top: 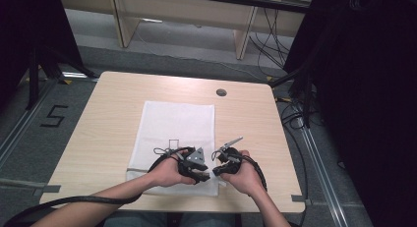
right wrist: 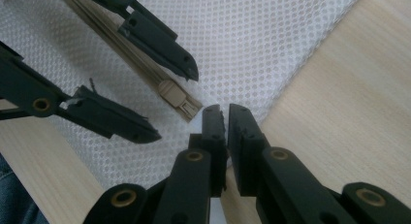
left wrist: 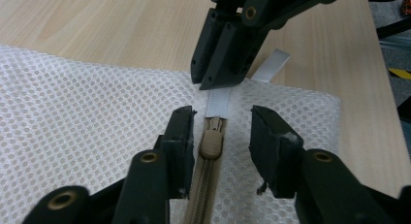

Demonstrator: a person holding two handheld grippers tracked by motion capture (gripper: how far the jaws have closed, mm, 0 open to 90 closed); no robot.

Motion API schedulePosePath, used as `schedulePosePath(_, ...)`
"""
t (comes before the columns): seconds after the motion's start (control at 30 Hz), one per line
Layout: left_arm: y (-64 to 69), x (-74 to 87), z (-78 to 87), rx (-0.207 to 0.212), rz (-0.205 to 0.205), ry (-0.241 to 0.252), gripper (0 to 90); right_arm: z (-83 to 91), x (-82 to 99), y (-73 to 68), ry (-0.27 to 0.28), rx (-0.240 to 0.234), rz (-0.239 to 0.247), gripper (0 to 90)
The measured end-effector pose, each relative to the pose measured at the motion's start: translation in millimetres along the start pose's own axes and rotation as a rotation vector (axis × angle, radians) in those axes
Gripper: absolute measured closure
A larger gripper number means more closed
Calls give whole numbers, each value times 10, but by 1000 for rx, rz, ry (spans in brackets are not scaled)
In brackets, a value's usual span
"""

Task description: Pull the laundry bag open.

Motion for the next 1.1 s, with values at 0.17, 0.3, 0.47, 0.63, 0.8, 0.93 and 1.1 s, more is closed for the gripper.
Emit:
schedulePosePath(0.17,-37,15,-21,1,16,-9,692,-18,6,22,7,-10,-4,859)
schedulePosePath(0.3,-86,14,-24,-4,76,-5,725,-17,7,35,8,-14,-2,859)
schedulePosePath(0.47,-58,-8,-47,6,37,-21,727,-32,11,46,8,-26,-11,860)
schedulePosePath(0.63,-54,-23,-72,12,0,-35,767,-38,13,43,7,-27,-10,861)
schedulePosePath(0.8,-30,-24,-71,13,-18,-43,819,-39,21,20,-7,-23,-35,861)
schedulePosePath(0.93,-44,-30,-70,13,-4,-46,830,-58,21,18,-1,-28,-15,868)
schedulePosePath(1.1,-43,-36,-60,14,13,-50,839,-71,35,8,-9,-29,-28,884)
Point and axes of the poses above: each handheld gripper's, and its own axes: z roughly backward along the jaws, x roughly out of its underside, y roughly to its right, the point moved 4 cm from there along -z, roughly forward along the jaws, and after that the axes turned 14 degrees about y, right-handed, at the moved point
